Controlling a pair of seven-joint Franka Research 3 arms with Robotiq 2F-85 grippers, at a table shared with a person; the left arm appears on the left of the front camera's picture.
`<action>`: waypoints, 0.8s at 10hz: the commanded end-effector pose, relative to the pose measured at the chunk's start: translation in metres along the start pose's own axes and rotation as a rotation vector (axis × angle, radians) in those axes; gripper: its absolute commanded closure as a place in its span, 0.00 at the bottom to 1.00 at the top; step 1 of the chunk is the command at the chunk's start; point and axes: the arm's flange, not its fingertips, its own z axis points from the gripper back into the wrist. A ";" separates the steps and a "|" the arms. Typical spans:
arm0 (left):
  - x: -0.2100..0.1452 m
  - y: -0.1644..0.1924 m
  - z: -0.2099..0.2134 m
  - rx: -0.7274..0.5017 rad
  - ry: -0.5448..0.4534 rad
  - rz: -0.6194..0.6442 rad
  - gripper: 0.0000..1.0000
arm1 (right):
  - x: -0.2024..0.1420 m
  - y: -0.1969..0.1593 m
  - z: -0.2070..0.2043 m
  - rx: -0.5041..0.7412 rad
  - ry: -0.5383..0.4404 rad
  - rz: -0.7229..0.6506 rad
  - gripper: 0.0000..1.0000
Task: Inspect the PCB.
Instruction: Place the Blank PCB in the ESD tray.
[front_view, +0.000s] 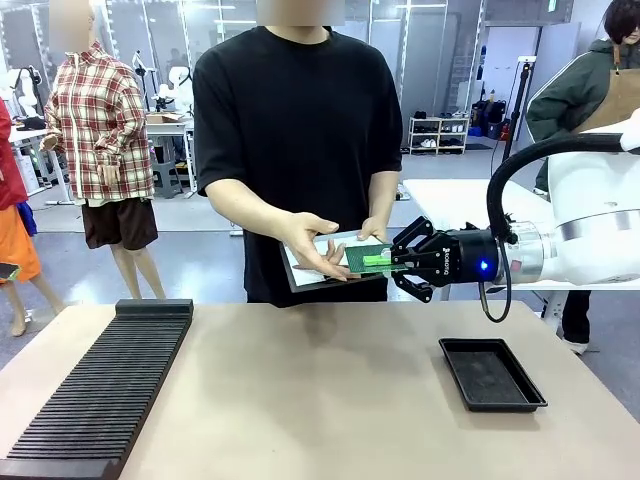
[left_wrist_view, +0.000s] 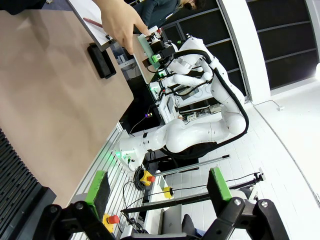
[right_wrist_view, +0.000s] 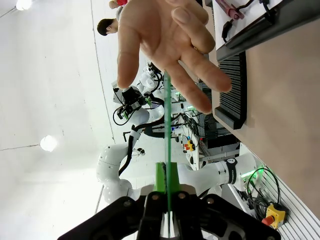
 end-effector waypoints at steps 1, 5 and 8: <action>0.003 -0.003 0.002 -0.008 0.010 -0.003 0.00 | 0.001 0.005 0.000 -0.006 0.003 0.004 1.00; 0.003 -0.003 0.002 -0.008 0.010 -0.003 0.00 | 0.001 0.005 0.000 -0.006 0.003 0.004 1.00; 0.003 -0.003 0.002 -0.008 0.010 -0.003 0.00 | 0.000 0.000 0.000 0.000 0.000 0.000 0.97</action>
